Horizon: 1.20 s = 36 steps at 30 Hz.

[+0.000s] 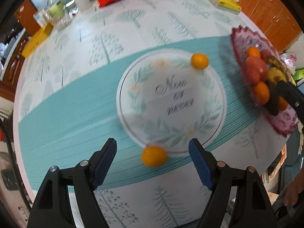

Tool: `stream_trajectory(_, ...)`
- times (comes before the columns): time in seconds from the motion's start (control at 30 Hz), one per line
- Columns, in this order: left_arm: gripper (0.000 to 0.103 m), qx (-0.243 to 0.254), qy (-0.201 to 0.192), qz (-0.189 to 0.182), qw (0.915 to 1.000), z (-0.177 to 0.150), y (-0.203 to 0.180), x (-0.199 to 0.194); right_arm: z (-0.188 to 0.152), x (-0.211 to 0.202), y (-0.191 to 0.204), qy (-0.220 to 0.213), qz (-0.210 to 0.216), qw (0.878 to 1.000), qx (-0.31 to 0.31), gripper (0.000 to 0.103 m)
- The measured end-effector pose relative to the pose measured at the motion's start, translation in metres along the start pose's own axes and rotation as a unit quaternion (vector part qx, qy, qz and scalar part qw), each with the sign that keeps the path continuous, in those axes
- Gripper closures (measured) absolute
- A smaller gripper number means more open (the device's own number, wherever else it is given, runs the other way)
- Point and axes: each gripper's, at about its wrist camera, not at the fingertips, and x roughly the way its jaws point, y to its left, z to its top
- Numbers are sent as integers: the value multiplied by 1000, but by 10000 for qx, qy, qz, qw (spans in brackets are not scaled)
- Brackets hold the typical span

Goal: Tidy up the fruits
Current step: 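Withdraw both open tools from the bowl toward the mandarins on the plate, then grasp a small mandarin with the left tool while the right tool grasps another mandarin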

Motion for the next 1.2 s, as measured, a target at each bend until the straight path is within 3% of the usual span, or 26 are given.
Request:
stream_trajectory(0.1,27,-56,191,-103,9997,-8,9,12,-4,6,10,81,32,10000,-35,56)
stream_trajectory(0.33,43,-37,446,-281,9986,-20,17,33,-10,15,31,171,71,9997,-173,56)
stream_trajectory(0.47,48,44,387,-458,9982,-22,16,36,-13,19,39,213,69,9995,-206,56)
stream_trajectory(0.7,70,516,232,-643,9963,-21,0,36,-15,25,48,253,78,9995,-177,56)
stream_trajectory(0.8,70,724,121,-592,9955,-23,-4,34,-15,27,54,247,82,9995,-202,56)
stream_trajectory(1.03,71,653,19,-873,9940,-23,8,35,-12,34,70,228,218,9992,-243,56)
stream_trajectory(1.2,71,503,-374,-651,9959,-8,25,25,-10,47,84,205,222,9993,-231,56)
